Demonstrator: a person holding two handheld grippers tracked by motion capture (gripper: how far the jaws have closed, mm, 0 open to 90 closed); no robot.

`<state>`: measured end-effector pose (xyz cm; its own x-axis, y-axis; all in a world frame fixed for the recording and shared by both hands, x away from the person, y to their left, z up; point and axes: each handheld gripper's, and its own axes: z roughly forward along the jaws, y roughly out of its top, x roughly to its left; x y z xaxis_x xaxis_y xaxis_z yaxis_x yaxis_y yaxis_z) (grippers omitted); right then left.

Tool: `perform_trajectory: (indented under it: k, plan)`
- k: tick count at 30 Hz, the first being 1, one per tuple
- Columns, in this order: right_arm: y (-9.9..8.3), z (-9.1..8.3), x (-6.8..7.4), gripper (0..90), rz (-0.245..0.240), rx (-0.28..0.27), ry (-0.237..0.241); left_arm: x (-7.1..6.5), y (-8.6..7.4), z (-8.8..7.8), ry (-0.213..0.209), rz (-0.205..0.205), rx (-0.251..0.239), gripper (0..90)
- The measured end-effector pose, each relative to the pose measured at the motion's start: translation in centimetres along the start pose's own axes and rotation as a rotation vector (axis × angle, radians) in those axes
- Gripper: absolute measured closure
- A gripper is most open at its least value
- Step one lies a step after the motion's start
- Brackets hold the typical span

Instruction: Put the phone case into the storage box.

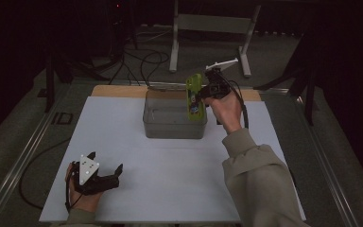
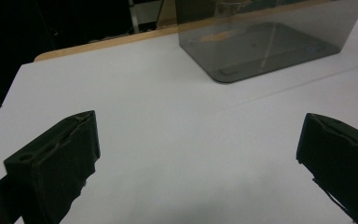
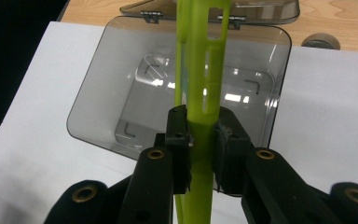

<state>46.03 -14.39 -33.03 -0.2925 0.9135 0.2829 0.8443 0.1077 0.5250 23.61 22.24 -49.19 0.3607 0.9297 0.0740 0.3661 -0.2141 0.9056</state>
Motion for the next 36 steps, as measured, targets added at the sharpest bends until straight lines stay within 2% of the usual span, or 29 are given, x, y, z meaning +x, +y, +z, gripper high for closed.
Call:
perform_trajectory:
  k: [13, 26, 31, 36]
  plan:
    - [0.9, 0.6, -0.5, 78.1, 0.027, 0.035, -0.023, 0.0, 0.0, 0.0, -0.001, 0.001, 0.002, 0.3]
    - [1.5, 1.2, -0.5, 78.0, 0.051, 0.067, -0.047, -0.1, 0.0, 0.0, -0.002, -0.002, -0.001, 0.3]
    - [1.7, 1.5, -0.7, 78.0, 0.069, 0.069, -0.057, 0.0, 0.0, 0.0, -0.002, 0.001, 0.000, 0.3]
    - [1.7, 1.7, -0.7, 78.0, 0.066, 0.073, -0.065, 0.0, 0.0, 0.0, -0.002, 0.000, 0.001, 0.3]
